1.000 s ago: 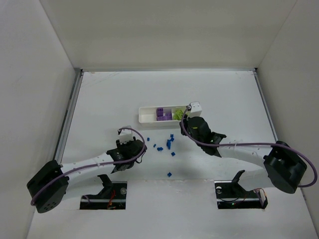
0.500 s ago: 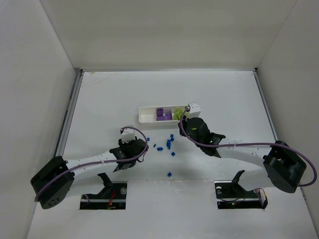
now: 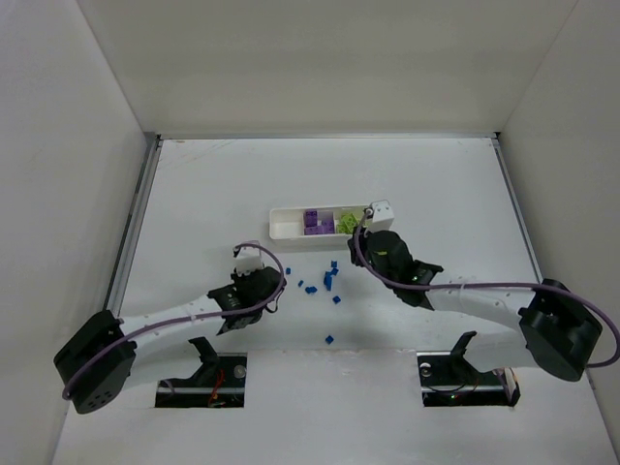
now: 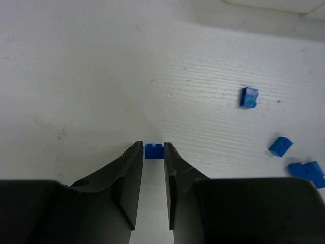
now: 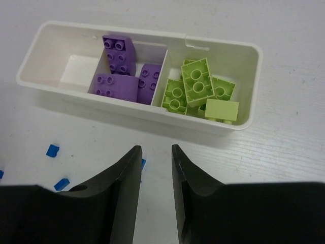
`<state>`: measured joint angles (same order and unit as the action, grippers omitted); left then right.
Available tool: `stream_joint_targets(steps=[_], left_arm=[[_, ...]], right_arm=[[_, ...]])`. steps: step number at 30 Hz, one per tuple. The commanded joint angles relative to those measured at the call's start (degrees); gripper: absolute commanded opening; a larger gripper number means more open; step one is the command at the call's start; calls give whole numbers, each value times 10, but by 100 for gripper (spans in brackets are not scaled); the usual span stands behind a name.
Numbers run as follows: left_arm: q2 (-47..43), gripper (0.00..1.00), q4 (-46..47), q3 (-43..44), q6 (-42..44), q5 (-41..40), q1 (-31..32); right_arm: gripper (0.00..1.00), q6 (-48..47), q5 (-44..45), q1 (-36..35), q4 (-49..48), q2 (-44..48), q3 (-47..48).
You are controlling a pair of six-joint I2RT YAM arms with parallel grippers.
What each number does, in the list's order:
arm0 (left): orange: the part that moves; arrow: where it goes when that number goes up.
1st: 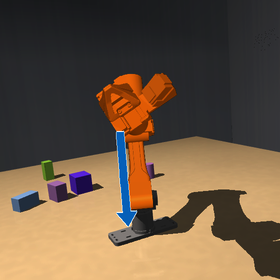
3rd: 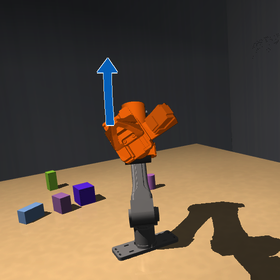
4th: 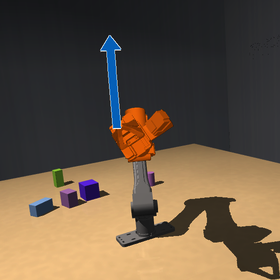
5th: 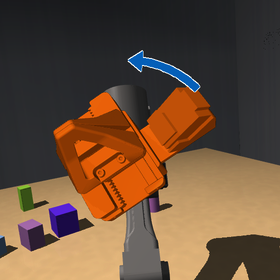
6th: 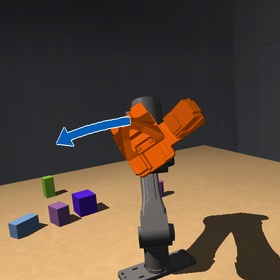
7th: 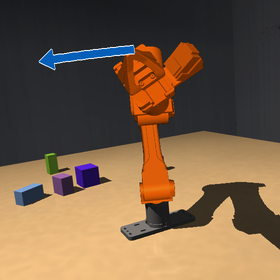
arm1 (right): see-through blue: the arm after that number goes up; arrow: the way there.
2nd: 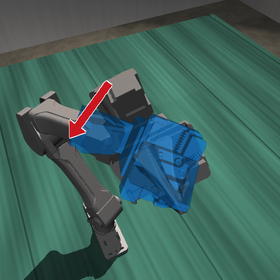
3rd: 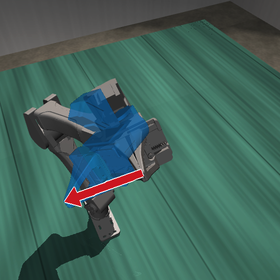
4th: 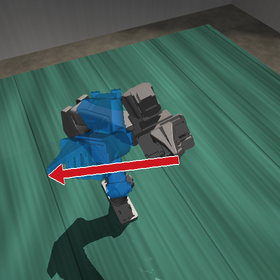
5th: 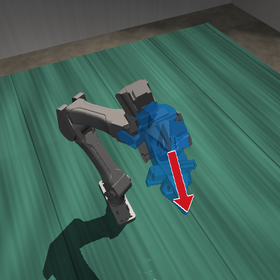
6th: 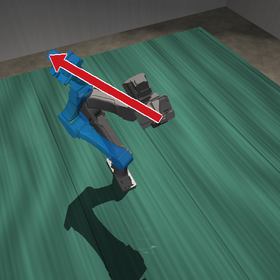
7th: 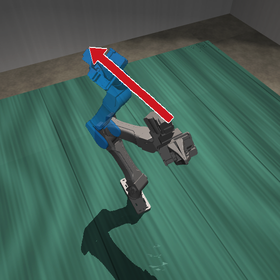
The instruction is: Sort the legos into containers by color
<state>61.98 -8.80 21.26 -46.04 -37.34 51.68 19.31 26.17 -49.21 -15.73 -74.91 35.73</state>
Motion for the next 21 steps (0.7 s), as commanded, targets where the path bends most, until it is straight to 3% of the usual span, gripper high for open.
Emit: stream_joint_targets(steps=[1, 5, 9, 12, 16, 21], left_arm=[[-48, 20, 18, 13, 13, 6, -10], [-70, 20, 60, 15, 31, 45, -36], [-53, 20, 141, 15, 35, 107, -75], [-34, 20, 161, 20, 39, 131, -88], [-62, 24, 127, 12, 54, 91, -82], [-124, 34, 48, 5, 51, 34, -66]], right_arm=[[36, 7, -3, -13, -20, 42, -24], [29, 30, -36, -91, 19, 90, -46], [30, 57, -30, -201, 83, 116, -53], [39, 94, -24, -262, 148, 122, -52], [56, 112, -24, -334, 191, 111, -49], [61, 122, -52, -353, 196, 58, -35]])
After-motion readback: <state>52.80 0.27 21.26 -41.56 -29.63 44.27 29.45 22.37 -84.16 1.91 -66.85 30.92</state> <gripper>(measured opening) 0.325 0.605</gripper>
